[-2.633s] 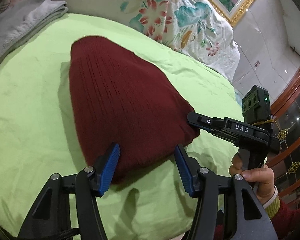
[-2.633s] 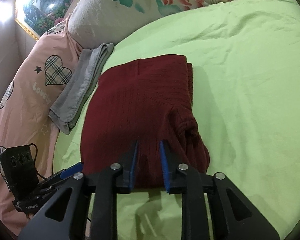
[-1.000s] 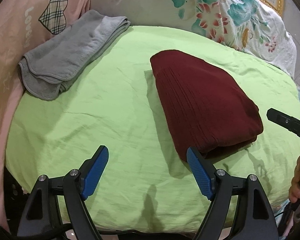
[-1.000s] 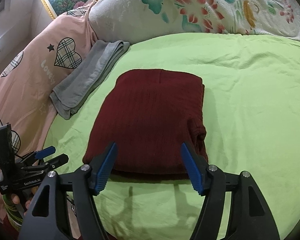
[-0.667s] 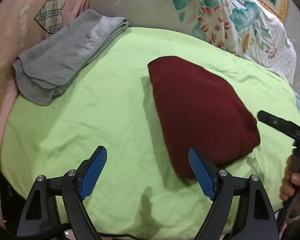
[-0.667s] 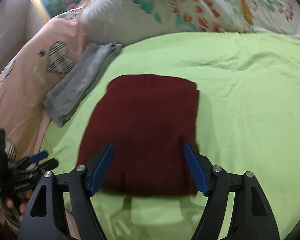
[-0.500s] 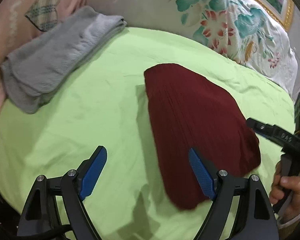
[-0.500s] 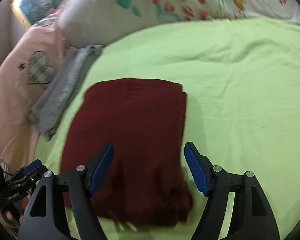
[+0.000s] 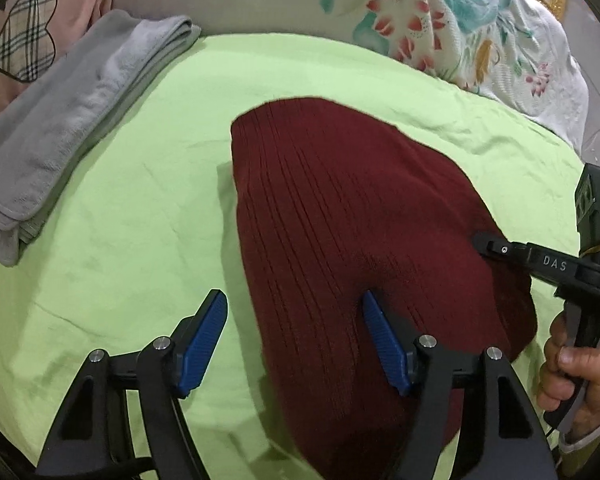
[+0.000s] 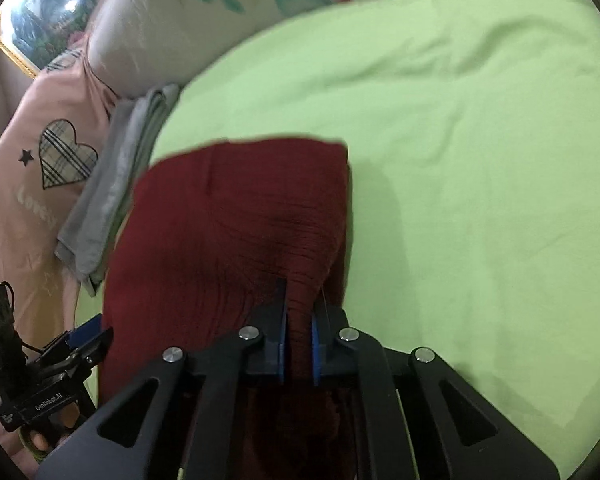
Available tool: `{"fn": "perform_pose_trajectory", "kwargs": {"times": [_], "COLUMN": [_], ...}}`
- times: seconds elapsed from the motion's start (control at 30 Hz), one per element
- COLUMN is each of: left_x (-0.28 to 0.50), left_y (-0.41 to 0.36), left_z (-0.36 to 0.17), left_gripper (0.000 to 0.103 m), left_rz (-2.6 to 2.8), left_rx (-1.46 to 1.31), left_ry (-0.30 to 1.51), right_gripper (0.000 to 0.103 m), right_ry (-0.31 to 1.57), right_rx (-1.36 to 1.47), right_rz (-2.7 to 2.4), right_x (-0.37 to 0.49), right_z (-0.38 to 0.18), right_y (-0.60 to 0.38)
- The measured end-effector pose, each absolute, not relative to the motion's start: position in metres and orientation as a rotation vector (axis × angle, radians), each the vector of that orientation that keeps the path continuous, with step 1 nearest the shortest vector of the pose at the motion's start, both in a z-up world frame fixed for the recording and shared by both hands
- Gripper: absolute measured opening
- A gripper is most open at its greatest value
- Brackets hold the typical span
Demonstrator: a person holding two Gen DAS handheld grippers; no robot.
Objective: Fold large clothes
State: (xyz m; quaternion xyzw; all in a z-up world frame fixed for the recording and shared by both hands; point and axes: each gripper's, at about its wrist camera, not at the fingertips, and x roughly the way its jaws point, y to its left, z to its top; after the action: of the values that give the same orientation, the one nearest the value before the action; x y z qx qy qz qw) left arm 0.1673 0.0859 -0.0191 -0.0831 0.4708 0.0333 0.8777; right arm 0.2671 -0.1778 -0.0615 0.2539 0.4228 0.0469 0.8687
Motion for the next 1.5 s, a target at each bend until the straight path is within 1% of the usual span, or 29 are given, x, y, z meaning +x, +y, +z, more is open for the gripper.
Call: {"fn": "perform_pose_trajectory", "kwargs": {"times": [0.07,0.1,0.13,0.2,0.27,0.3,0.33,0.37,0.43,0.47,0.63,0.8,1.03,1.13,1.27,1.33,1.43,1.5], "left_x": [0.166,0.165,0.163,0.159,0.151,0.146,0.14,0.135,0.12,0.114,0.078,0.035,0.009,-0.001,-0.004,-0.008,-0.012,-0.016], "left_y": [0.088,0.088,0.089,0.091,0.094,0.096,0.096,0.096,0.092,0.092,0.09,0.098,0.091,0.084,0.078,0.074,0.071,0.068], "left_z": [-0.017,-0.015,-0.011,-0.006,-0.001,0.002,0.006,0.009,0.015,0.016,0.005,-0.011,-0.039,-0.039,-0.028,-0.012,0.021,0.044], "left_gripper": [0.071,0.071,0.072,0.072,0.079,0.08,0.081,0.081,0.084,0.085,0.085,0.085,0.085,0.085,0.085,0.085,0.085,0.085], "left_rz": [0.075,0.083,0.09,0.099,0.115,0.123,0.126,0.128,0.133,0.132,0.148,0.193,0.233,0.257,0.268,0.267,0.242,0.224], "left_rx": [-0.178,-0.17,-0.166,-0.176,-0.192,-0.196,-0.195,-0.19,-0.171,-0.164,-0.146,-0.227,-0.164,-0.126,-0.077,-0.054,-0.018,0.004], "left_ry": [0.978,0.977,0.972,0.965,0.96,0.955,0.949,0.946,0.935,0.932,0.974,0.929,1.078,1.069,1.042,1.002,0.943,0.899], "right_gripper": [0.017,0.026,0.041,0.055,0.056,0.059,0.064,0.066,0.076,0.078,0.079,0.079,0.079,0.079,0.079,0.079,0.079,0.081], "right_ry": [0.878,0.878,0.877,0.864,0.822,0.811,0.795,0.784,0.761,0.757,0.792,0.834,0.882,0.907,0.929,0.93,0.9,0.859], "right_rx": [0.525,0.519,0.513,0.497,0.479,0.473,0.461,0.454,0.431,0.42,0.351,0.296,0.241,0.208,0.185,0.164,0.138,0.125], "right_rz": [0.091,0.086,0.082,0.08,0.088,0.087,0.091,0.099,0.124,0.145,0.183,0.196,0.182,0.193,0.216,0.223,0.233,0.237], "right_x": [0.266,0.264,0.262,0.256,0.242,0.237,0.228,0.223,0.207,0.198,0.167,0.138,0.111,0.104,0.098,0.094,0.088,0.082], "right_z": [-0.056,-0.051,-0.047,-0.038,-0.023,-0.018,-0.01,-0.006,0.005,0.008,0.005,-0.007,-0.025,-0.031,-0.035,-0.03,-0.011,0.008], "right_y": [-0.177,-0.176,-0.175,-0.174,-0.172,-0.17,-0.167,-0.164,-0.157,-0.152,-0.134,-0.121,-0.111,-0.106,-0.102,-0.101,-0.105,-0.108]}}
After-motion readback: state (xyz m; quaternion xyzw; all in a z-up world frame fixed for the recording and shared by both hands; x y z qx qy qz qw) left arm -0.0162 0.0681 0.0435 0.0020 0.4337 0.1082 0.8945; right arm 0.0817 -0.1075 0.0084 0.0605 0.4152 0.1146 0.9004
